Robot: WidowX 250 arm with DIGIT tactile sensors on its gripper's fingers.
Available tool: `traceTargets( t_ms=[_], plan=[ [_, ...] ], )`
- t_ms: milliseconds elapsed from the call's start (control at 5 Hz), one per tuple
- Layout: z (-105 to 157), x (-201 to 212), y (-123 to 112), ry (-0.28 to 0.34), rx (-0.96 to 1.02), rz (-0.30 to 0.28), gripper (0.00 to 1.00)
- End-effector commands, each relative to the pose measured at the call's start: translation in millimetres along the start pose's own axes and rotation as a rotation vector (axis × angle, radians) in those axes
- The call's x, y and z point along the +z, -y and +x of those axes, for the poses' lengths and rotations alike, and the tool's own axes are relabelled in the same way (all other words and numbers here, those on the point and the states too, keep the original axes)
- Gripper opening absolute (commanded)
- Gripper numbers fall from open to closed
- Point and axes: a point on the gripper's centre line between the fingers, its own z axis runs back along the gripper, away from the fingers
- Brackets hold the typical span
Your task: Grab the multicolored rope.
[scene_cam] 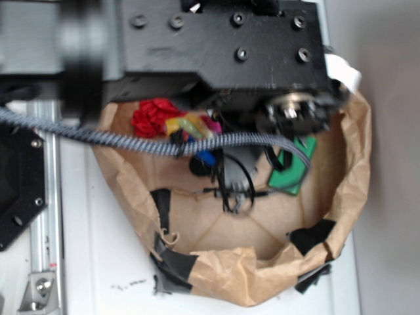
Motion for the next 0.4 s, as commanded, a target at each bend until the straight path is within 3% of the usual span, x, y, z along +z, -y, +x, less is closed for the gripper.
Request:
traceTargets(
  t_ms=[0,200],
  plan=[
    [11.9,15.8,33.5,0.108,0.124,-0.053,0.0],
    [11.7,9.3,32.1,0.12,0.167,-0.079,0.0]
  ],
)
